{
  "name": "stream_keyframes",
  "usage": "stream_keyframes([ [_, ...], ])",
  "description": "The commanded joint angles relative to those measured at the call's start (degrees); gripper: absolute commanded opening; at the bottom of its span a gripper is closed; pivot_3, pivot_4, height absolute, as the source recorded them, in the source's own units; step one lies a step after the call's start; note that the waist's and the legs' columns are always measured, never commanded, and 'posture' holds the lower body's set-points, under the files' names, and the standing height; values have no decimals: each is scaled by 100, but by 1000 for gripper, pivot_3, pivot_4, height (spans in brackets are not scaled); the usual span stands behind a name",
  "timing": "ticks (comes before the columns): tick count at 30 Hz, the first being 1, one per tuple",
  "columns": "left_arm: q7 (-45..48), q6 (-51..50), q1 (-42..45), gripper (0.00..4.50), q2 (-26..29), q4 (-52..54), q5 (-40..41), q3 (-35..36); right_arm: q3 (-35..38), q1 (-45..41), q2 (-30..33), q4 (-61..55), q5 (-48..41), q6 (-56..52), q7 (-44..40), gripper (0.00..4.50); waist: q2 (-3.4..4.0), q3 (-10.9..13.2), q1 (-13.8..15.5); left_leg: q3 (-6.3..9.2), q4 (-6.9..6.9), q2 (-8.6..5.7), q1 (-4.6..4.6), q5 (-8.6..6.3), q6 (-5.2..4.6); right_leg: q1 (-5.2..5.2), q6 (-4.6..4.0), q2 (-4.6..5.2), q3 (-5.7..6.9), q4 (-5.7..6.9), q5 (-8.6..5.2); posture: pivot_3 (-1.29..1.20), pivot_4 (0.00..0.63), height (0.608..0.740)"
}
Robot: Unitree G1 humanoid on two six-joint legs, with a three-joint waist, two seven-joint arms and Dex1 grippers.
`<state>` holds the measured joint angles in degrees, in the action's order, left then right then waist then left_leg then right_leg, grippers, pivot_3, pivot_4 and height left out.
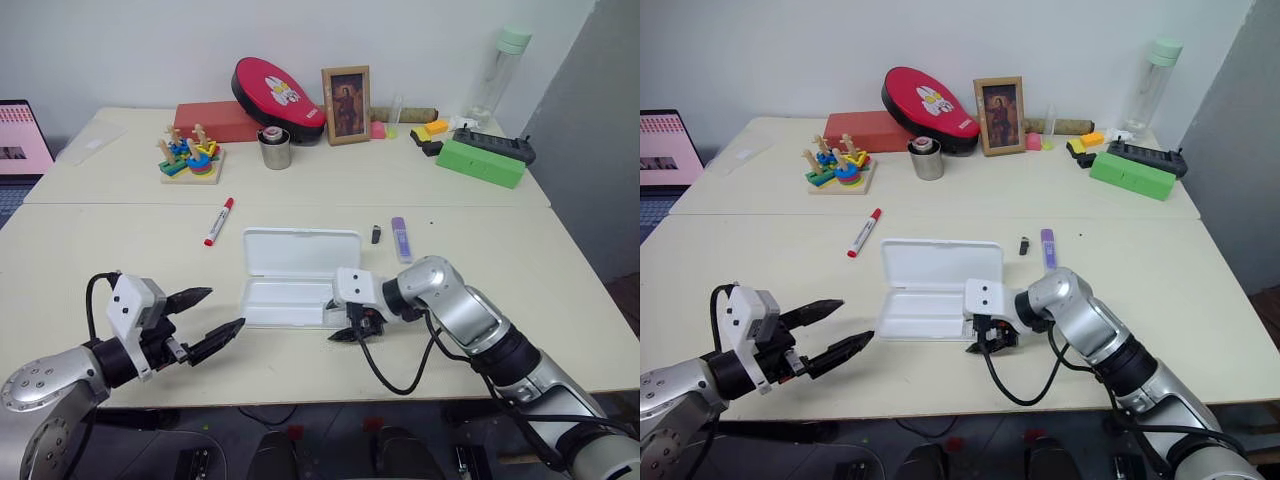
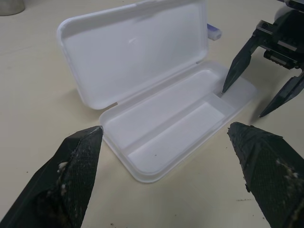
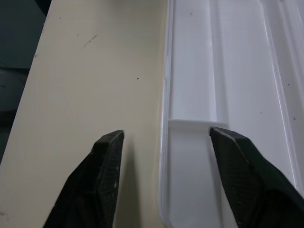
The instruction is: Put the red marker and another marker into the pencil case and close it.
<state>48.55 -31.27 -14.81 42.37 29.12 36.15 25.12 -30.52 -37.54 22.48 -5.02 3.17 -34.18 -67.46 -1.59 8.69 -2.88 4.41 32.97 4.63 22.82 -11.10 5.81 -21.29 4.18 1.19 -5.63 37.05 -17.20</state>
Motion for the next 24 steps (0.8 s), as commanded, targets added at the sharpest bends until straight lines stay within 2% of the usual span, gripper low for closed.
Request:
stream_keyframes([
  [1, 65, -30, 158, 4500, 108, 126, 129, -60, 438, -204, 106, -400, -308, -226, 59, 4087, 0, 0, 0, 0, 0, 0, 0, 0, 0, 1, 0, 0, 0, 0, 0, 0, 150, 740],
  [2, 66, -41, 189, 4500, 111, 130, 131, -80, 532, -223, 129, -462, -385, -304, 75, 4356, 0, 0, 0, 0, 0, 0, 0, 0, 0, 0, 0, 0, 0, 0, 0, 0, 150, 740],
  [3, 67, -57, 220, 4500, 111, 135, 134, -98, 634, -241, 159, -530, -469, -394, 87, 4445, 0, 0, -1, 0, 0, 0, 0, 0, 0, 1, 0, 0, 0, 1, 0, 0, 150, 740],
  [9, 21, -213, 717, 4500, 89, 145, 245, -357, 1861, -536, 139, -670, -1091, -1224, 750, 4445, -9, -4, 12, 1, 0, 0, 2, 0, 0, 6, 0, 0, 0, 1, 0, 0, 150, 740],
  [12, -74, -304, 1085, 4500, 40, 145, 271, -607, 2489, -805, -54, -435, -1268, -1606, 1413, 4445, -16, -8, 17, 0, 1, -1, 2, 0, 0, 7, 2, 0, -1, -1, 1, 0, 150, 740],
  [16, -369, -447, 2013, 4500, -204, -36, 270, -1164, 3232, -1069, -291, 275, -1075, -1942, 2728, 4445, -24, -13, 45, 1, 0, -1, 2, 0, -1, 8, 1, -1, 0, 2, 2, 0, 150, 740],
  [20, -481, -376, 2698, 4500, -320, -396, -12, -1546, 3406, -1020, -400, 478, -1034, -1845, 3406, 4445, -20, -11, 88, 1, -1, -4, 8, 0, -1, 7, 0, 0, -1, -1, 3, 0, 150, 740],
  [24, -1160, -211, 3489, 4500, -382, -1238, -499, -1330, 3347, -950, -553, -92, -1442, -1374, 3255, 4445, -11, -7, 62, 2, -9, -2, 9, -1, -4, -4, -2, -6, -3, 5, 3, 0, 150, 740],
])
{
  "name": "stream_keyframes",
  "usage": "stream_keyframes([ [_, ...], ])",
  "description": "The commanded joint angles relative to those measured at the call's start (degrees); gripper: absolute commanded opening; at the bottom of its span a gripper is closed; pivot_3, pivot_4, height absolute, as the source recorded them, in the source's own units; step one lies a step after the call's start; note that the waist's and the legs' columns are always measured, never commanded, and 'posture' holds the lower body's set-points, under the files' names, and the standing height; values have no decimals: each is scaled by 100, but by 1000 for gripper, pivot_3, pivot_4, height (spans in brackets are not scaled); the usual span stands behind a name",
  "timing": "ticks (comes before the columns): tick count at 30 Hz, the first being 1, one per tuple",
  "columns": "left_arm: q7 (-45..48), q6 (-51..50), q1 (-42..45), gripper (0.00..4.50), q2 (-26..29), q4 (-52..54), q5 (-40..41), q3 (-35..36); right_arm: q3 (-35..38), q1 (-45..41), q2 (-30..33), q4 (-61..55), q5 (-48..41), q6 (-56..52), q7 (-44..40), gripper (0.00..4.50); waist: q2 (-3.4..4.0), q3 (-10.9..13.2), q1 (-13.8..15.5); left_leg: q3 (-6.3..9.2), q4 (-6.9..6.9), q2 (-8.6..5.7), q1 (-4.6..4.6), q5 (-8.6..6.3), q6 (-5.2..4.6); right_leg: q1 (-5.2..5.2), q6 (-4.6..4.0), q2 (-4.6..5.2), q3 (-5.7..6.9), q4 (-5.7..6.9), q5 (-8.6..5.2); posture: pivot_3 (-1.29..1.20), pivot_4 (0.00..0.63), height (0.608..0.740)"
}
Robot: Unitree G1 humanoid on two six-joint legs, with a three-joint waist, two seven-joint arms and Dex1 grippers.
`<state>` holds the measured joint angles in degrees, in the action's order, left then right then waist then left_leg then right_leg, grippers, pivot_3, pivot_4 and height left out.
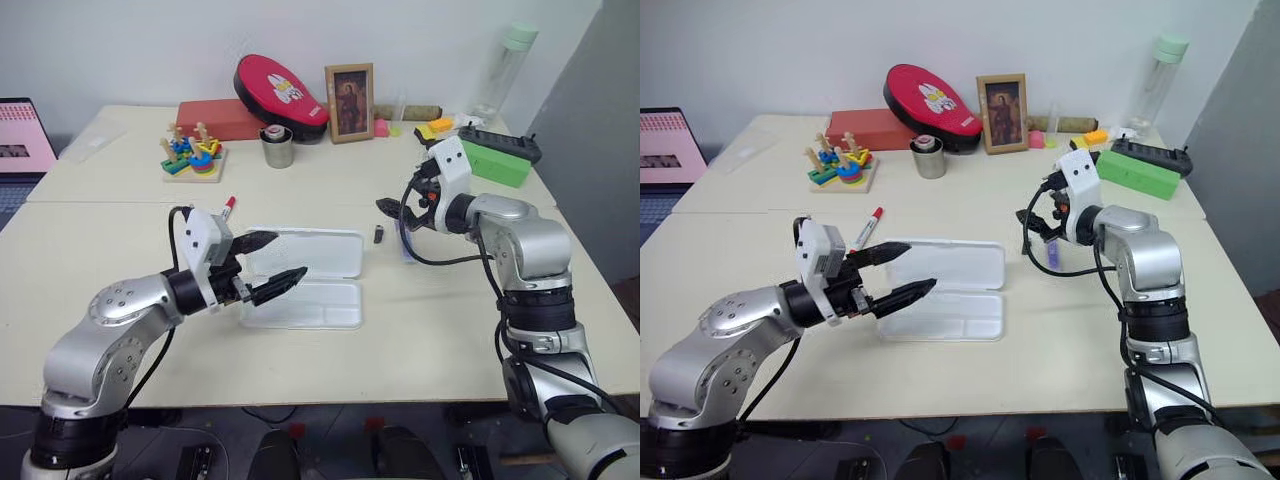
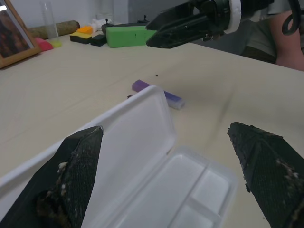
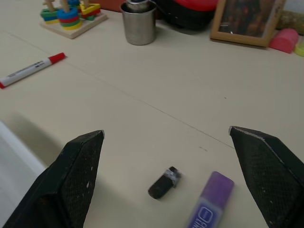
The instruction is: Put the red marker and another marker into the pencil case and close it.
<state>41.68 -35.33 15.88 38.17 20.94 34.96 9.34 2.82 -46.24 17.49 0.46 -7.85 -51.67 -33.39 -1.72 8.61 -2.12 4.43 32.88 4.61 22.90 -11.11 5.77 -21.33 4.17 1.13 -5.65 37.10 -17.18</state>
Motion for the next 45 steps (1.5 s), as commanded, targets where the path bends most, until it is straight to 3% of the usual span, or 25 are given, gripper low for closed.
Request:
stream_keyframes([
  [1, -691, 187, 595, 4500, 56, -682, -558, 269, -70, -45, -40, -837, -460, 473, -322, 4445, 7, 4, -25, 2, -2, 1, 1, 0, -1, -1, 0, -2, 0, 0, 0, 0, 150, 740],
  [9, -1674, -11, 1698, 4500, 97, -2842, -1242, 486, -672, 135, 376, -1807, -1211, 563, -1304, 4445, 10, 6, -34, 5, 1, -3, 0, -1, -2, 8, 0, 2, 4, -5, 0, 0, 150, 740],
  [21, -1437, 880, 2752, 4500, -94, -5832, -2303, -209, -1005, -268, 307, -1748, -1360, 789, -1249, 4445, 8, 5, 31, 8, 5, -2, 0, 1, 1, 8, 1, 1, 12, 3, 0, 0, 150, 740],
  [30, -1301, 1601, 3241, 4500, -343, -7332, -2671, -329, -1029, -291, 280, -1810, -1468, 749, -1109, 4445, 7, 4, 29, 8, 4, -3, 3, 1, 1, 4, 0, 2, 13, 3, 1, 0, 150, 740],
  [45, -1195, 1744, 3428, 1412, -454, -7745, -2889, -326, -1012, -255, 290, -1873, -1513, 710, -928, 4500, 6, 3, 28, 9, 6, -2, 1, 2, 1, 6, 1, 2, 13, 11, 0, 0, 150, 740],
])
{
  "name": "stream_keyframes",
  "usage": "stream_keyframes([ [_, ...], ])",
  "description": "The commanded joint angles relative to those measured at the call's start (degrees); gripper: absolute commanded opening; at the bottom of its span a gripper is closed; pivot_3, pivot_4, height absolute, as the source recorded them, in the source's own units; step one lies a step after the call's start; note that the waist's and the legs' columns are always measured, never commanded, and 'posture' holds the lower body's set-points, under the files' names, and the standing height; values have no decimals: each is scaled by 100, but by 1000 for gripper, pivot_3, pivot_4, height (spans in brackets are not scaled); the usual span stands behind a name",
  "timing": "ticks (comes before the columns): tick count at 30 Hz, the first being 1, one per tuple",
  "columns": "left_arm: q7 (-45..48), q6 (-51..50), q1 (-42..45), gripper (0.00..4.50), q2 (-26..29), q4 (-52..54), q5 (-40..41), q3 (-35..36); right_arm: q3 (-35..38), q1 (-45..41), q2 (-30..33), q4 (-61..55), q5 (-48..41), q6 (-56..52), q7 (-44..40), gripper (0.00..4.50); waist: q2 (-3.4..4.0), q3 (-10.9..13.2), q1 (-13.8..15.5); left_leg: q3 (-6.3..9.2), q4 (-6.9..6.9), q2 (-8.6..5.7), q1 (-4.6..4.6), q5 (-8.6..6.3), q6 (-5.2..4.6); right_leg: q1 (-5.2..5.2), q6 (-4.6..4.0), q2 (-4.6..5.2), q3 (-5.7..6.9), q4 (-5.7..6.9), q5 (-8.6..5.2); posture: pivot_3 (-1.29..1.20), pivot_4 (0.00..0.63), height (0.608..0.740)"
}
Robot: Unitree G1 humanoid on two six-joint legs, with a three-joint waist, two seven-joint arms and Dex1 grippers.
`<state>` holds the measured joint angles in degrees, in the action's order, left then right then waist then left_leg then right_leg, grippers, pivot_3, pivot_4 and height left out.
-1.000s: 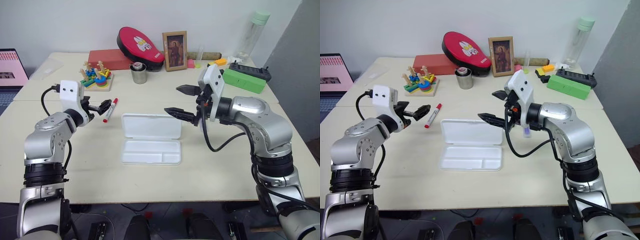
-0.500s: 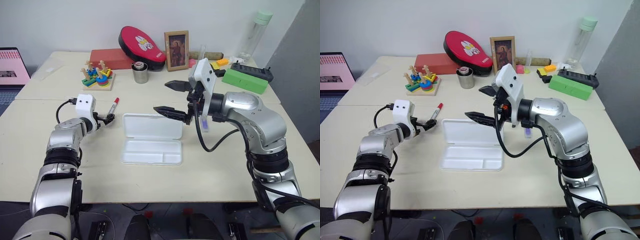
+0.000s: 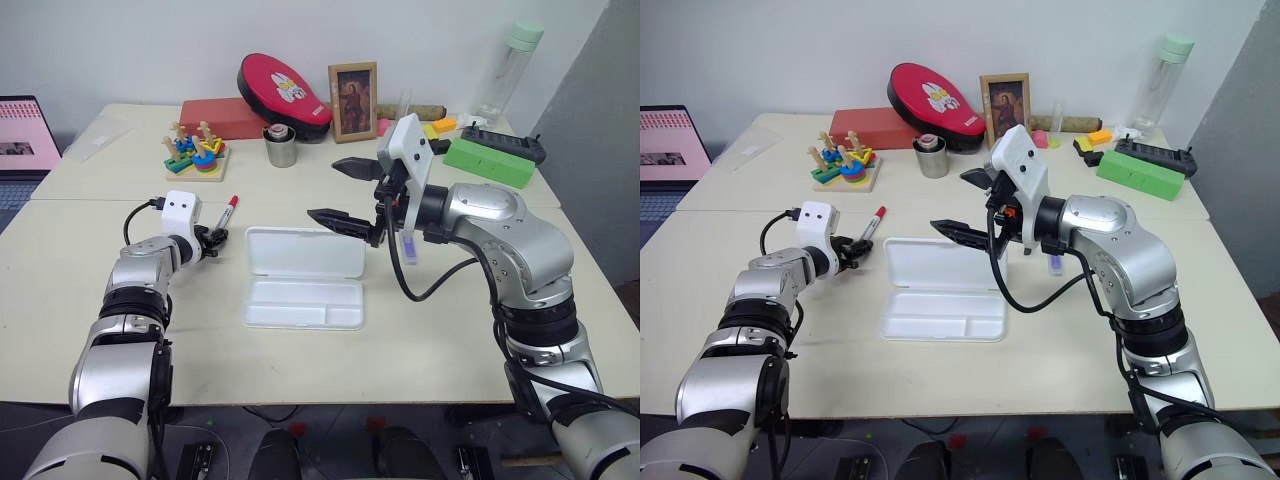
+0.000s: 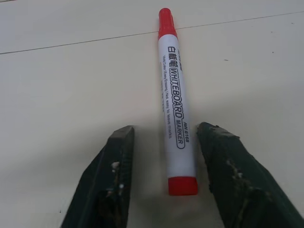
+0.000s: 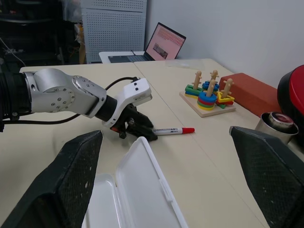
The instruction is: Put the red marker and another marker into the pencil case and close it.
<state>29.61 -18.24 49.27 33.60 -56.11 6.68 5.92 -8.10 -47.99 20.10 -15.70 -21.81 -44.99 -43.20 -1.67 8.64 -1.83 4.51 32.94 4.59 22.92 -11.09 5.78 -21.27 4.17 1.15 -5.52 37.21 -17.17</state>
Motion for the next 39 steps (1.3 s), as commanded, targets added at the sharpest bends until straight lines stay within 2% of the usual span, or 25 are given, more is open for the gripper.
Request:
stream_keyframes([
  [1, 11, 33, 85, 1225, -4, -38, -63, 23, 81, -81, 31, -251, -119, 45, 56, 4500, 0, 0, -1, 0, 0, 0, 0, 0, 0, 0, 0, 0, 0, 0, 0, 0, 150, 740],
  [5, 17, 30, 76, 442, -21, -23, -64, 30, 92, -83, 41, -229, -126, 61, 86, 4500, 0, 0, -1, 0, 0, 0, -1, 0, 0, 0, 0, 0, 0, 1, 0, 0, 150, 740],
  [14, -25, 70, 70, 442, -7, 27, -2, 121, 106, -78, 76, -185, -133, 112, 78, 4500, 0, 0, -1, 0, 0, 0, -1, 0, 0, 0, 0, 0, 0, 1, 0, 0, 150, 740],
  [17, 188, 309, -86, 442, -38, 651, 250, 299, 129, -39, 196, -243, -181, 170, -78, 4500, 0, 0, 0, 0, 0, 0, 0, 0, 0, 0, 0, 0, 0, 1, 0, 0, 150, 740],
  [22, 1354, 597, -846, 442, 159, 2890, 866, 389, 476, 100, 754, -496, -723, 122, -736, 4500, 2, 2, 12, -1, -6, 1, 7, 1, 2, -1, -1, 2, -1, -11, 1, 0, 150, 740],
  [25, 1890, 103, -1068, 442, 423, 4073, 1298, 399, 597, 144, 1032, -473, -890, 174, -955, 4500, 2, 2, 13, -2, -8, 1, 10, 5, 11, 0, -2, 5, 2, -16, 1, 0, 150, 740],
  [28, 2926, -508, -1144, 442, 859, 5448, 2034, 167, 780, 317, 1401, -566, -1087, 249, -1328, 4500, 3, 4, -2, -2, -3, 1, 1, 0, 2, 7, -1, 3, -1, -11, 0, 0, 150, 740],
  [31, 3795, -1296, -1309, 442, 1270, 6365, 2810, -41, 820, 474, 1674, -629, -1201, 276, -1534, 4500, 5, 5, 1, -4, -1, 2, 2, -1, 1, 12, 1, 4, -3, -17, -1, 0, 150, 740],
  [35, 4318, -1022, -1615, 442, 1636, 6550, 2322, -638, 767, 577, 1798, -650, -1196, 302, -1527, 4500, 17, 6, -9, -5, 0, 3, -10, -1, -1, 16, 4, 2, -6, -13, -3, 0, 150, 740],
  [38, 4558, -158, -1811, 442, 1951, 6124, 1141, -1487, 719, 717, 1854, -701, -1106, 311, -1425, 4500, 17, 7, -14, -5, 2, 4, -7, 0, -3, 8, 3, -3, -9, -14, -3, 0, 150, 740],
  [39, 4547, -95, -1796, 442, 1925, 5974, 1006, -1598, 714, 766, 1868, -728, -1080, 307, -1389, 4500, 17, 7, -14, -6, 3, 3, -8, 0, -3, 9, 3, -3, -13, -15, -2, 0, 150, 740],
])
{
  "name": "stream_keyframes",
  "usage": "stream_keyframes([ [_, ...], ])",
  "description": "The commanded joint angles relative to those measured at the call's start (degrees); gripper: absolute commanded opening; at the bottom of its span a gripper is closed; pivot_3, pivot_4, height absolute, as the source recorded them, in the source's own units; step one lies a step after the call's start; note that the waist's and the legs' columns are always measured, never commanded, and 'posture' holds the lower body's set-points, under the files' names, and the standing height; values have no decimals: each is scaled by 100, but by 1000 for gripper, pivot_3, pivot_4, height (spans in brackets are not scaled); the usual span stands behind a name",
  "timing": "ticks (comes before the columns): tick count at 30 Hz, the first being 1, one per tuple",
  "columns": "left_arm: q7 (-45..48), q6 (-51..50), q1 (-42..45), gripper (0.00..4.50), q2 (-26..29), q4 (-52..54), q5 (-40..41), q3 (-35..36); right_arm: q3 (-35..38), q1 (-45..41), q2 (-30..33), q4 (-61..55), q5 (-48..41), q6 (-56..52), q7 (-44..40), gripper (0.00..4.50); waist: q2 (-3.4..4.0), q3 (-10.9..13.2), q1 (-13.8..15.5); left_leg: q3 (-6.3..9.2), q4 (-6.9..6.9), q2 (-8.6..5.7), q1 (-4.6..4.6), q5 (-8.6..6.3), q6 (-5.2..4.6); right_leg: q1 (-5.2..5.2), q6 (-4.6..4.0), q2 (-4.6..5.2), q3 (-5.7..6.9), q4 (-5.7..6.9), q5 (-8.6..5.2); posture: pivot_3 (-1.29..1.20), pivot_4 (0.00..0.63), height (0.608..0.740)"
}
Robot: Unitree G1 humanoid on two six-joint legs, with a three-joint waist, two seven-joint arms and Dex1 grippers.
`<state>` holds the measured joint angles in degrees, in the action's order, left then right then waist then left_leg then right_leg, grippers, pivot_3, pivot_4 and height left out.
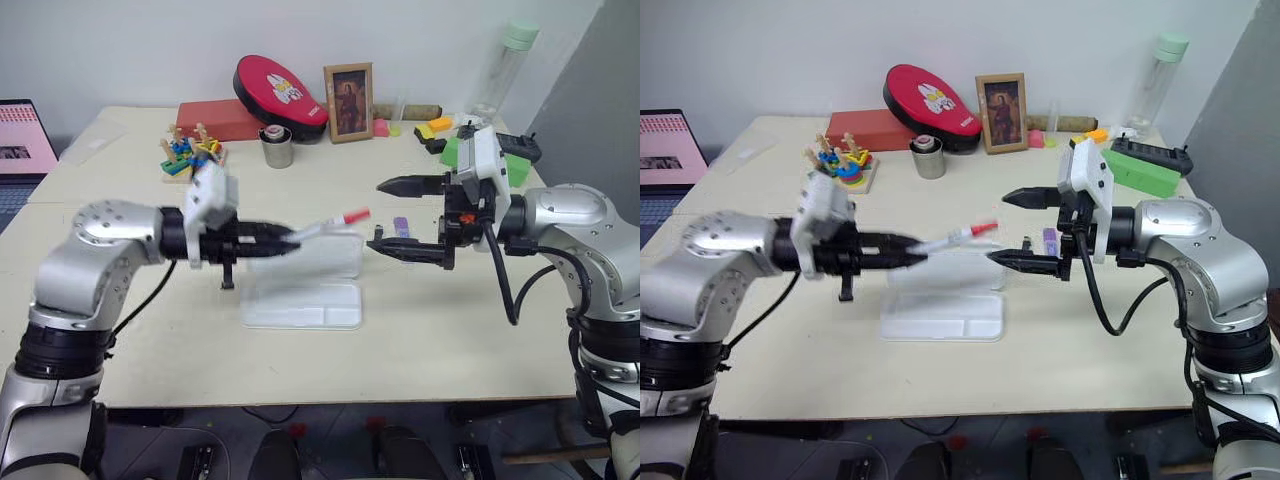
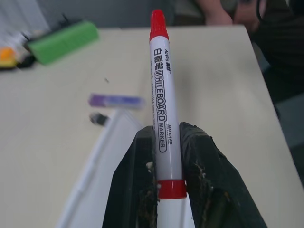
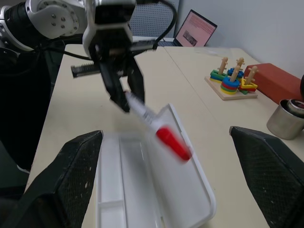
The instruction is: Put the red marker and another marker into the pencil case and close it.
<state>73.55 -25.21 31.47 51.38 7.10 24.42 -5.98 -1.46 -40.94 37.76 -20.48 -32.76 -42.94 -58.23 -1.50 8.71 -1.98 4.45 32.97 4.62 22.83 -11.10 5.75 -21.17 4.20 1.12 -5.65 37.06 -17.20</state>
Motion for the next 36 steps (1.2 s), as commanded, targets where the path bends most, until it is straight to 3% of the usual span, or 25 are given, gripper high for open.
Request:
stream_keyframes([
  [1, 140, 715, 22, 442, 120, -500, -909, -505, 54, 111, 111, -286, 26, 87, 160, 4500, 0, 0, 10, 0, 0, 0, 1, 0, 0, -1, 0, 0, 0, -1, 0, 0, 150, 740],
  [22, 224, 1633, 311, 442, -557, -1597, -1892, -959, -9, 395, 129, -580, -77, -37, 582, 4500, -3, 0, 29, 0, 2, 0, 11, 0, -1, -5, -3, 1, 3, 0, -1, 0, 150, 740],
  [24, 245, 1626, 342, 1146, -605, -1630, -1910, -952, -15, 410, 125, -591, -90, -43, 601, 4500, -3, 0, 30, 1, 2, 0, 12, 0, -1, -5, -3, 1, 3, 0, -1, 0, 150, 740],
  [36, 285, 1119, 233, 3436, -775, -1285, -1484, -650, 8, 527, 74, -631, -96, -117, 741, 4500, -3, 0, 26, 1, 3, 0, 11, 0, -1, -4, -3, 1, 3, 2, 0, 0, 150, 740],
])
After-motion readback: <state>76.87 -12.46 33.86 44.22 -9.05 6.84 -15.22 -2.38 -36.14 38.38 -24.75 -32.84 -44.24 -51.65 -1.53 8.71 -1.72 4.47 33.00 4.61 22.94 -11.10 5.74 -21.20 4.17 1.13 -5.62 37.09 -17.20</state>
